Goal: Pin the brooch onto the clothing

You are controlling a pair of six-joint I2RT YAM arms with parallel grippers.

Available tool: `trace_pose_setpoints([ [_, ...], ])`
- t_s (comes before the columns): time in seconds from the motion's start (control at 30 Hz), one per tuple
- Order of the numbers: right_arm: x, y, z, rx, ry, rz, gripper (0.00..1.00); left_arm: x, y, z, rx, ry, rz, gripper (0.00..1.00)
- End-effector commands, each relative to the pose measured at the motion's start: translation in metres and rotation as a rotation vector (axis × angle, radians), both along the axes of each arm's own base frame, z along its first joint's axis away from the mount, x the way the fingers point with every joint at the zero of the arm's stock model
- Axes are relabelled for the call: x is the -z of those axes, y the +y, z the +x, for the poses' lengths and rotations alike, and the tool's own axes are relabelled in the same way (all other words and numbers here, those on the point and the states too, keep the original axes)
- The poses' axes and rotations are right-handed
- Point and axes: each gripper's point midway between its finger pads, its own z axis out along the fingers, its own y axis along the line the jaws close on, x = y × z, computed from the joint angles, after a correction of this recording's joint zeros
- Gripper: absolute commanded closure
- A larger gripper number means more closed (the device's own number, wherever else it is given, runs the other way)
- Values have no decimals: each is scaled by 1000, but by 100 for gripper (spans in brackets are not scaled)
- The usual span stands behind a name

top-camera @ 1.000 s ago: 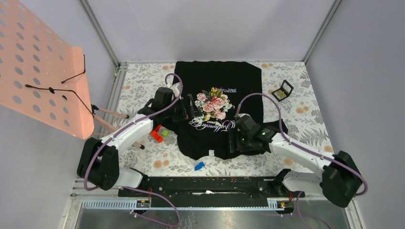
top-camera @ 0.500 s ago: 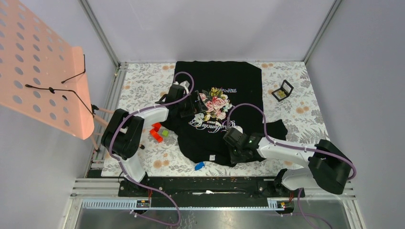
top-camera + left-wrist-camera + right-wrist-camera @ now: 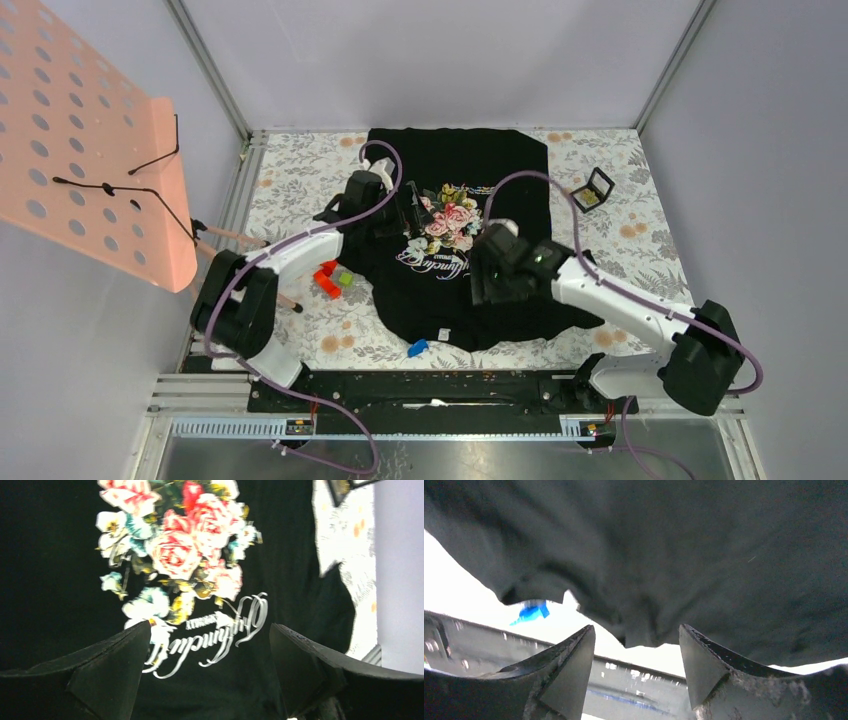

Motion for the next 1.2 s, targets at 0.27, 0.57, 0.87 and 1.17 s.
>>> trace_pose_setpoints([
  [0.27,-31,-92,153,292,-97,-52,30,-12,-6,-65,45,-59,-36,4],
  [0.57,-47,-184,243,498,-232,-226,30,-24,21,-78,-7,-140,3,3],
  [0.87,-42,-237,320,395,-232,-621,36,-43,39,-79,-4,-179,-42,1],
  [1.17,-3,-268,354,312,-154,-773,40,-47,56,-86,-1,-186,-38,2],
])
